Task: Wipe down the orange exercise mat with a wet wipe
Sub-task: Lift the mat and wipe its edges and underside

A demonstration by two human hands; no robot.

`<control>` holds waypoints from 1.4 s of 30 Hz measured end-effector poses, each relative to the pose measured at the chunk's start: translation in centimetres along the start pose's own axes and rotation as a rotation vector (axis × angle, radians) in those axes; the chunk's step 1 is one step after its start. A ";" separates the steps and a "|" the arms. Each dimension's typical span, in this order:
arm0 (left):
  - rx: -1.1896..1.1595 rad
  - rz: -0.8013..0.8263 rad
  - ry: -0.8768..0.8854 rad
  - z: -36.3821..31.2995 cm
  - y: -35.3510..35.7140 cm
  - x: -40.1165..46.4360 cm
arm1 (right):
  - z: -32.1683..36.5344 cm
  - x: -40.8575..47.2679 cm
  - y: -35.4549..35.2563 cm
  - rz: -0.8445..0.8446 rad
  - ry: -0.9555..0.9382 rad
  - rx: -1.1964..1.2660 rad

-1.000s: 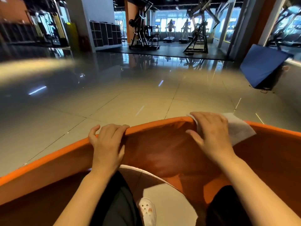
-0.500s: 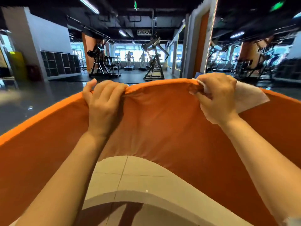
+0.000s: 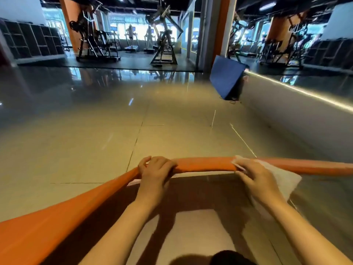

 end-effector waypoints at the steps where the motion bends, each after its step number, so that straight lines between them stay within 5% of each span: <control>1: -0.044 0.042 -0.039 -0.1 1.1 -0.7 | -1.0 -1.1 0.9 0.006 0.029 -0.007; 11: -0.105 0.056 -0.012 -0.4 2.3 -2.7 | 9.3 -5.2 10.3 0.174 -0.108 0.128; 18: -0.077 0.155 0.018 0.6 0.8 -4.0 | 11.0 -3.1 11.1 -0.007 -0.254 -0.014; 25: 0.215 0.653 -0.614 5.9 -5.1 -15.4 | 11.2 -1.5 11.1 -0.065 -0.250 0.012; 30: 0.331 0.660 -0.831 7.6 -9.3 -20.0 | 11.2 -0.4 9.7 -0.132 -0.260 0.004; 34: 0.352 0.439 -0.682 7.8 -11.1 -14.9 | 10.2 0.4 6.9 -0.241 -0.224 0.028; 38: 0.384 0.201 -0.295 6.7 -11.8 -6.4 | 7.4 0.3 1.2 -0.414 -0.147 0.058; 42: 0.321 0.196 -0.119 4.7 -6.5 -2.7 | 1.4 1.0 -1.6 -0.324 0.073 0.019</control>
Point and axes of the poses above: each hand's wrist, its own x-axis towards the middle knuckle, its own y-axis out of the palm, z = x × y, the point moved 7 cm from there along x, towards the middle knuckle, and after that the axes turned 12 degrees about y, right-handed, at the moved point
